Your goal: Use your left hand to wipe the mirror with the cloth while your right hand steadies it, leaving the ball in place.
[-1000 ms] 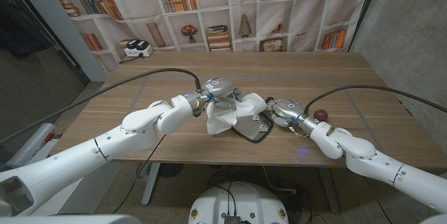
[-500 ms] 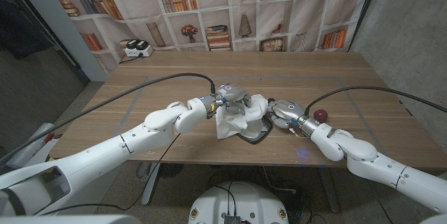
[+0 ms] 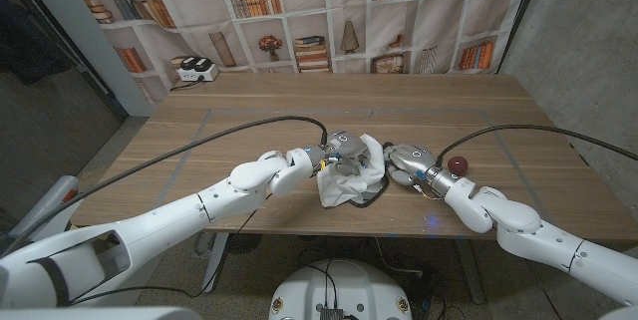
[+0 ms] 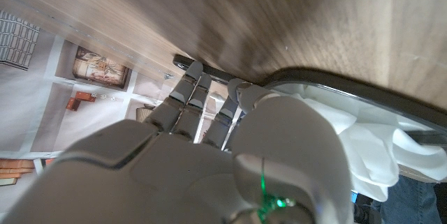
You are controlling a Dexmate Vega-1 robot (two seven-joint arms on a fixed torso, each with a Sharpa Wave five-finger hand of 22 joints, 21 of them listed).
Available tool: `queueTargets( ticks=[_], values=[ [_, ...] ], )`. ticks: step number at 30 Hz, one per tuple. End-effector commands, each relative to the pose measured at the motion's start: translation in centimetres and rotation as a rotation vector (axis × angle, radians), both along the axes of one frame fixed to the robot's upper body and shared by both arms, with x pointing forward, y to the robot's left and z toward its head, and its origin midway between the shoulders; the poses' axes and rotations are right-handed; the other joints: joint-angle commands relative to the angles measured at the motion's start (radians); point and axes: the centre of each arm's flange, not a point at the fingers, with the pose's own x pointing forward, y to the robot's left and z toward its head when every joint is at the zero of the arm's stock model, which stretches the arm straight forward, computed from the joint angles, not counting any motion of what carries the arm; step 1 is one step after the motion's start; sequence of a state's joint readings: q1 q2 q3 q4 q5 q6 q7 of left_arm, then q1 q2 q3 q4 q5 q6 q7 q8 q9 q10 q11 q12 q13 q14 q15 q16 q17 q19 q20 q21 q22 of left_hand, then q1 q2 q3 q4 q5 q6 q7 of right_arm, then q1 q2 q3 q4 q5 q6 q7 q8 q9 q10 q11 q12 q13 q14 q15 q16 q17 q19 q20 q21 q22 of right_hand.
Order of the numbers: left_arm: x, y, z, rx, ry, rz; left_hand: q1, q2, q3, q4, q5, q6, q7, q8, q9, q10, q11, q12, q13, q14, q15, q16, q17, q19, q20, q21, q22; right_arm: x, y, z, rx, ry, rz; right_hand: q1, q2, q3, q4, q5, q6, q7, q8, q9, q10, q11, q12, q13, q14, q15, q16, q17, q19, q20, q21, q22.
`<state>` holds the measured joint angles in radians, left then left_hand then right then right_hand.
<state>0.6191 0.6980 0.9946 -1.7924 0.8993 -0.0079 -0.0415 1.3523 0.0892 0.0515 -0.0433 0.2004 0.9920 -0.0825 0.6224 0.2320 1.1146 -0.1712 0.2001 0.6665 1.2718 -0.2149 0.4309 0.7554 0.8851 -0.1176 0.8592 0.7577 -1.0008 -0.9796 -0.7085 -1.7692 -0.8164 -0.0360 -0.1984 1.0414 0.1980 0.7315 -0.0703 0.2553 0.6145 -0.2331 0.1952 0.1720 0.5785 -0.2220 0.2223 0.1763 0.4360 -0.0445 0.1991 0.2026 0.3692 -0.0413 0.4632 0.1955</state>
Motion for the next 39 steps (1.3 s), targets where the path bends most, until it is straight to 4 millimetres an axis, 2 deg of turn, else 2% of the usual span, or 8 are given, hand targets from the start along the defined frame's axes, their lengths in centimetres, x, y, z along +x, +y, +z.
queueTargets(
  ticks=[1, 14, 20, 24, 30, 39],
  values=[
    [0.0, -0.9, -1.9, 0.013, 0.03, -0.002, 0.004, -0.007, 0.019, 0.025, 0.005, 0.023, -0.002, 0.001, -0.004, 0.05, -0.039, -0.004, 0.002, 0.004, 0.002, 0.013, 0.016, -0.004, -0.092, 0.015, 0.002, -0.2, -0.2, 0.3, 0.008, -0.018, -0.009, -0.006, 0.0, 0.007, -0.005, -0.003, 0.059, 0.013, 0.0, 0.022, 0.029, 0.006, -0.001, 0.005, 0.002, -0.166, 0.0, 0.003, 0.003, -0.165, 0.009, 0.002],
    [-1.4, 3.9, -2.7, -0.065, 0.093, 0.095, 0.005, -0.008, 0.017, 0.028, 0.006, 0.028, -0.001, -0.004, -0.016, 0.052, -0.04, -0.008, -0.01, -0.028, 0.0, 0.009, 0.043, -0.031, -0.088, 0.032, -0.004, -0.3, -0.4, 0.2, 0.013, -0.019, -0.021, -0.003, 0.0, 0.011, -0.011, -0.001, 0.059, 0.013, -0.002, 0.022, 0.025, 0.006, -0.006, 0.006, 0.001, -0.162, 0.0, 0.004, 0.002, -0.163, 0.011, 0.002],
    [-0.7, 5.7, -2.2, -0.117, 0.064, 0.155, 0.007, -0.01, 0.016, 0.03, 0.006, 0.029, -0.003, -0.006, -0.022, 0.054, -0.04, -0.008, -0.015, -0.057, -0.001, -0.005, 0.05, -0.043, -0.083, 0.042, -0.011, -0.2, -0.2, 0.2, 0.014, -0.017, -0.019, -0.002, 0.001, 0.013, -0.014, -0.001, 0.058, 0.013, -0.002, 0.022, 0.023, 0.006, -0.007, 0.006, 0.0, -0.162, -0.001, 0.005, 0.001, -0.162, 0.012, 0.002],
    [-0.1, 6.1, -1.7, -0.144, 0.043, 0.166, 0.007, -0.009, 0.015, 0.032, 0.006, 0.031, -0.003, -0.006, -0.023, 0.054, -0.04, -0.01, -0.019, -0.054, -0.001, -0.005, 0.051, -0.042, -0.083, 0.046, -0.014, -0.2, 0.0, 0.3, 0.014, -0.014, -0.019, -0.001, 0.0, 0.014, -0.016, 0.0, 0.058, 0.013, -0.003, 0.022, 0.023, 0.006, -0.008, 0.006, 0.001, -0.161, -0.001, 0.005, 0.001, -0.162, 0.012, 0.002],
    [1.8, 5.5, -0.6, -0.156, 0.047, 0.151, 0.006, -0.01, 0.014, 0.034, 0.006, 0.029, -0.009, -0.007, -0.022, 0.056, -0.04, -0.008, -0.019, -0.05, 0.0, -0.005, 0.055, -0.043, -0.083, 0.053, -0.019, -0.5, 0.1, 0.2, 0.016, -0.015, -0.028, 0.0, 0.001, 0.016, -0.018, 0.001, 0.059, 0.013, -0.002, 0.022, 0.022, 0.006, -0.008, 0.006, 0.001, -0.16, -0.001, 0.005, 0.001, -0.162, 0.013, 0.002],
    [3.9, 1.3, -0.7, -0.066, 0.071, 0.056, 0.007, -0.011, 0.013, 0.036, 0.006, 0.03, -0.003, -0.008, -0.024, 0.056, -0.04, -0.007, -0.021, -0.046, 0.0, -0.004, 0.059, -0.046, -0.081, 0.062, -0.026, -1.0, 0.0, 0.0, 0.013, -0.017, -0.041, 0.001, 0.001, 0.018, -0.02, 0.002, 0.063, 0.013, -0.002, 0.022, 0.021, 0.007, -0.01, 0.006, 0.001, -0.163, 0.0, 0.006, 0.001, -0.162, 0.015, 0.002]
  ],
)
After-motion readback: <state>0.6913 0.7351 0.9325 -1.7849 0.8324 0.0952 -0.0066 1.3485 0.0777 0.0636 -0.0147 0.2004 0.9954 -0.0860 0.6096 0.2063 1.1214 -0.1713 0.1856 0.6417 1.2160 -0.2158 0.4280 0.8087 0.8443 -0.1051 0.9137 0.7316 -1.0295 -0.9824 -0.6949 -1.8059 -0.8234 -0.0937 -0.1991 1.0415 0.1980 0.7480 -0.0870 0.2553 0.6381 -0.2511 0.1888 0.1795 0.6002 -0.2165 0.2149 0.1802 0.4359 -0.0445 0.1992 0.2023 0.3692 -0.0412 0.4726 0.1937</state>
